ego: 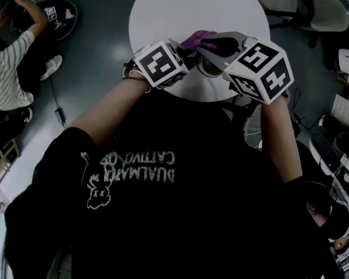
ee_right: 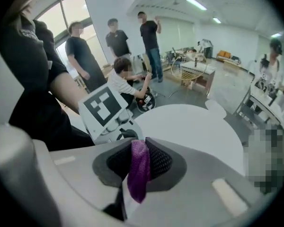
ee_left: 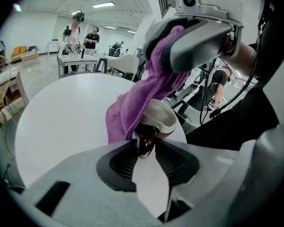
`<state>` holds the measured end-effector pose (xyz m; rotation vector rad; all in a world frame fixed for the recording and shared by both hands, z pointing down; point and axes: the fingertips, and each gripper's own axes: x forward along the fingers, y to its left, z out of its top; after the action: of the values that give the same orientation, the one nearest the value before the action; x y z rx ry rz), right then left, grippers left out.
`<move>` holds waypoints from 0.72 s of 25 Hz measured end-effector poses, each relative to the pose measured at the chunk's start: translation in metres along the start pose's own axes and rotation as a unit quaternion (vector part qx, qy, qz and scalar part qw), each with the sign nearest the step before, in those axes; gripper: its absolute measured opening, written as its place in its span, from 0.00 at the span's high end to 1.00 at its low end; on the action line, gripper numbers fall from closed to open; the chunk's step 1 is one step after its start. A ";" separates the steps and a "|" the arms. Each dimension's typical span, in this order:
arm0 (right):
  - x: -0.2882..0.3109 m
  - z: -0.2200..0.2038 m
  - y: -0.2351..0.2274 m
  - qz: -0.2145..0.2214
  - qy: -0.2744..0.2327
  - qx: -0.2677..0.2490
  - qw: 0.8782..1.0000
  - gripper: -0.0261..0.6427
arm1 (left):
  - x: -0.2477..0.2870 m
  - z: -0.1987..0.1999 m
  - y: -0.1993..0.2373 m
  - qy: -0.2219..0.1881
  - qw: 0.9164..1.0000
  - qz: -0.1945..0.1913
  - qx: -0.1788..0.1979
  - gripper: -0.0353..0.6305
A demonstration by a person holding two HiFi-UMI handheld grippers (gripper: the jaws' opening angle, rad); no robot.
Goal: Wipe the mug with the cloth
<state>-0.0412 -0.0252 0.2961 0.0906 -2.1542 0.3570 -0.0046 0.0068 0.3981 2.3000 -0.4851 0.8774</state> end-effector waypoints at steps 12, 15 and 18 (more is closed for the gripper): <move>-0.129 0.044 0.009 -0.067 -0.280 0.148 0.946 0.87 | -0.001 0.002 -0.007 0.001 1.000 -0.010 -0.014 0.76; -0.145 0.037 0.009 -0.099 -0.289 0.146 0.941 0.87 | -0.002 0.007 -0.007 -0.008 1.000 -0.004 -0.002 0.77; -0.157 0.027 0.007 -0.129 -0.284 0.140 0.940 0.87 | -0.003 0.010 -0.005 -0.012 1.000 0.011 0.006 0.77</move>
<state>0.0255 -0.0372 0.1520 0.7089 -2.5989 0.5280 0.0002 0.0041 0.3877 2.3219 -0.5174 0.8654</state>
